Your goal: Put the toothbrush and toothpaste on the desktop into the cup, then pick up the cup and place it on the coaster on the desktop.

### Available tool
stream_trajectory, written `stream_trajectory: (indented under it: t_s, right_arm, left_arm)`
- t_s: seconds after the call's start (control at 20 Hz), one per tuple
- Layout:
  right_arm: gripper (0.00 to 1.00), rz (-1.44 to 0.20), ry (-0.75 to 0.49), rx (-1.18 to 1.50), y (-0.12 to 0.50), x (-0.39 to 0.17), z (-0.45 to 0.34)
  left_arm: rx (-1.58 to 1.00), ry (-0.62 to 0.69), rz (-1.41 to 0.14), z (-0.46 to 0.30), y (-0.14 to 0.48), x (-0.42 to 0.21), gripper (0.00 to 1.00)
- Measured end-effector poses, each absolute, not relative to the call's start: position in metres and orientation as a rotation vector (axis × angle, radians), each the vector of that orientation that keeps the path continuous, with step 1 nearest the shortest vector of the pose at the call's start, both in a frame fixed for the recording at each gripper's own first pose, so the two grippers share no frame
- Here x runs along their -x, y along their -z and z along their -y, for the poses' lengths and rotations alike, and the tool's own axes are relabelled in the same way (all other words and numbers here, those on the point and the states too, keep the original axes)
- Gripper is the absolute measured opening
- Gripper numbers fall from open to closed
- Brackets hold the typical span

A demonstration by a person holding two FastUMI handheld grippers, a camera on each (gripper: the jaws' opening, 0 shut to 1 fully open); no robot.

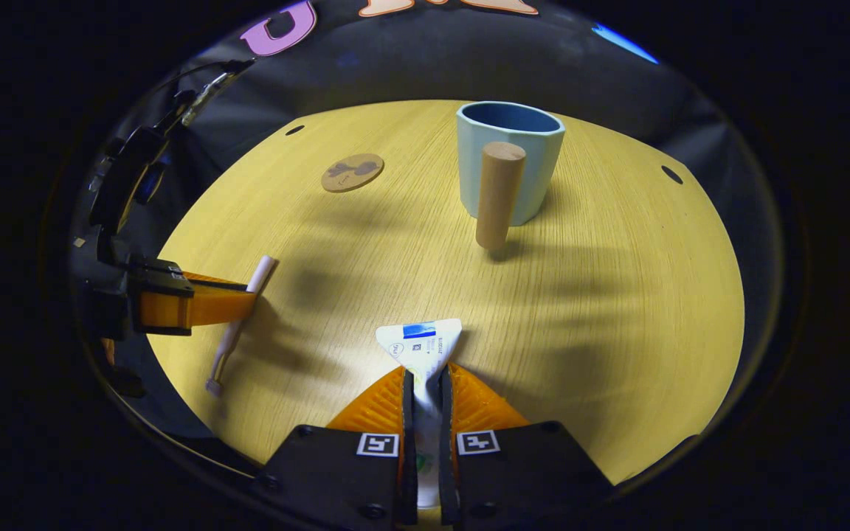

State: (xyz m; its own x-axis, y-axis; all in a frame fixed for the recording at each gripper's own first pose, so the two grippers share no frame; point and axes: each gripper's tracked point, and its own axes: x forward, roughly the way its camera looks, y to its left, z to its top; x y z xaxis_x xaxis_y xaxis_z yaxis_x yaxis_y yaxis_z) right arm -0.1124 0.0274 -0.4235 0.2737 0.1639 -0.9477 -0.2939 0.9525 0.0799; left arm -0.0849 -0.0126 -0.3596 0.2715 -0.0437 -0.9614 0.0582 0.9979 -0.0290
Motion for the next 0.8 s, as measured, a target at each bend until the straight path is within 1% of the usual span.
stream_trajectory:
  t_s: [0.1,0.15,0.2,0.25,0.3,0.35,0.6,0.8]
  right_arm:
    - [0.15,-1.245,-0.304,0.117,0.423,0.11,-0.029]
    - [0.12,-1.241,-0.307,0.108,0.423,0.111,-0.029]
    - [0.14,-1.242,-0.308,0.089,0.422,0.111,-0.03]
    - [0.12,-1.245,-0.312,0.072,0.421,0.112,-0.031]
    - [0.12,-1.228,-0.31,0.057,0.418,0.107,-0.03]
    - [0.14,-1.21,-0.315,0.041,0.413,0.104,-0.032]
    - [0.14,-1.094,-0.311,-0.066,0.378,0.081,-0.035]
    - [0.14,-1.025,-0.327,-0.118,0.348,0.062,-0.039]
  left_arm:
    - [-0.003,0.08,-1.269,0.014,0.359,0.083,0.0]
    - [0.017,0.095,-1.257,0.018,0.358,0.084,0.0]
    - [0.04,0.1,-1.261,0.021,0.358,0.086,0.0]
    - [0.059,0.104,-1.258,0.023,0.358,0.088,0.0]
    - [0.072,0.11,-1.247,0.024,0.357,0.088,0.0]
    - [0.076,0.116,-1.22,0.024,0.352,0.087,0.0]
    - [0.083,0.163,-1.105,0.035,0.321,0.075,0.0]
    - [0.093,0.192,-1.054,0.041,0.299,0.071,0.0]
